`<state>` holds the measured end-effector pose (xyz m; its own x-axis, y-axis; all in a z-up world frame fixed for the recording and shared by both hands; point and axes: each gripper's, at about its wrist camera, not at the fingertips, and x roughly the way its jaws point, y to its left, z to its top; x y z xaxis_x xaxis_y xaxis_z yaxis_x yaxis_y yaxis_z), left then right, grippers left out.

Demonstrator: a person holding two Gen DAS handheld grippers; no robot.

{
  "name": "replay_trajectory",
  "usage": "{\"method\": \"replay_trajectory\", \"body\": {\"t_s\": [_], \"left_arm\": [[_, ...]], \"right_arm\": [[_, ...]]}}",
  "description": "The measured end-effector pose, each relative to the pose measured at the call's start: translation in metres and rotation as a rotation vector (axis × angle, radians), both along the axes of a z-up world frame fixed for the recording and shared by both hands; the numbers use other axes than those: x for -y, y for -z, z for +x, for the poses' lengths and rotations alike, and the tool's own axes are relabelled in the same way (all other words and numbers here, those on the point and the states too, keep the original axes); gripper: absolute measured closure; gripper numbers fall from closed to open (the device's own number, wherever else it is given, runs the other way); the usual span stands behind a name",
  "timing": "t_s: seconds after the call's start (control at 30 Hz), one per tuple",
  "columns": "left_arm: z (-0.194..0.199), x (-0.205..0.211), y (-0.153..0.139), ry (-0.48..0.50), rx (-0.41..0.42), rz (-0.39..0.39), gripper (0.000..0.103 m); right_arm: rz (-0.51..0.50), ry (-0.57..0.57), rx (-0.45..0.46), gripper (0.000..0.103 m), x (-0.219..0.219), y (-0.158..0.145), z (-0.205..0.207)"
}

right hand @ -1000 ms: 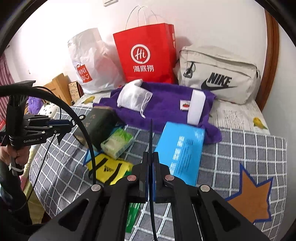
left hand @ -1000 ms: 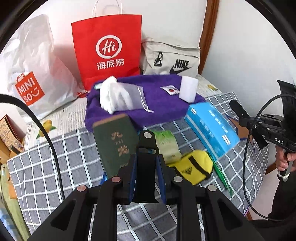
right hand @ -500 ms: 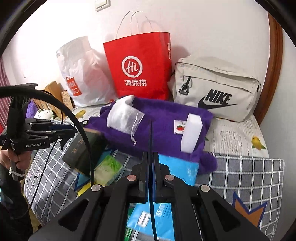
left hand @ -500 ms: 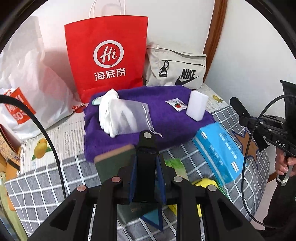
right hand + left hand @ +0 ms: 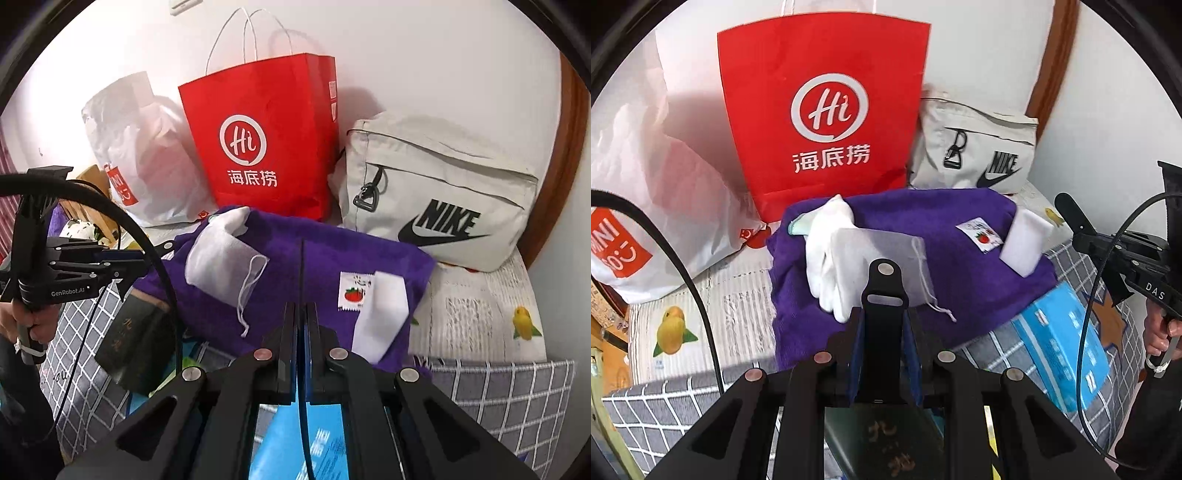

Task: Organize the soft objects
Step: 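Carry both black straps up onto the purple towel, then lower the straps onto the towel and open both grippers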

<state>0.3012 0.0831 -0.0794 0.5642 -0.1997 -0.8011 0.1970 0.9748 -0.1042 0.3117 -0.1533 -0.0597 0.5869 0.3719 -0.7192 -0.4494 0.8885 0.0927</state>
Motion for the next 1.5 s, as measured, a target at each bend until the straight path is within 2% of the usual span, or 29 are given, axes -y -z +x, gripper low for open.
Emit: {"method": "replay_trajectory", "body": {"t_s": [0.53,0.8,1.27,1.33,1.4,1.5], "left_arm": [[0.048,-0.02,0.025,-0.048,-0.037,-0.032,0.083],[0.057,-0.032,0.044,-0.083,-0.066,-0.064,0.083],[0.07,-0.032,0.064,-0.068,-0.103,-0.111,0.082],[0.068,-0.034,0.061,-0.069,-0.093,-0.12,0.072],[0.065,-0.038,0.054,-0.08,-0.069,-0.13,0.045],[0.062,-0.041,0.048,-0.092,-0.046,-0.126,0.041]], "right_arm": [[-0.052,0.032,-0.044,0.1,-0.004,0.03,0.058],[-0.084,0.047,-0.082,0.1,-0.004,0.045,0.073],[-0.131,0.027,-0.118,0.1,-0.019,0.056,0.085],[-0.137,0.024,-0.122,0.1,-0.021,0.058,0.086],[-0.145,0.026,-0.128,0.1,-0.023,0.061,0.09],[-0.152,0.036,-0.149,0.1,-0.025,0.067,0.097]]}}
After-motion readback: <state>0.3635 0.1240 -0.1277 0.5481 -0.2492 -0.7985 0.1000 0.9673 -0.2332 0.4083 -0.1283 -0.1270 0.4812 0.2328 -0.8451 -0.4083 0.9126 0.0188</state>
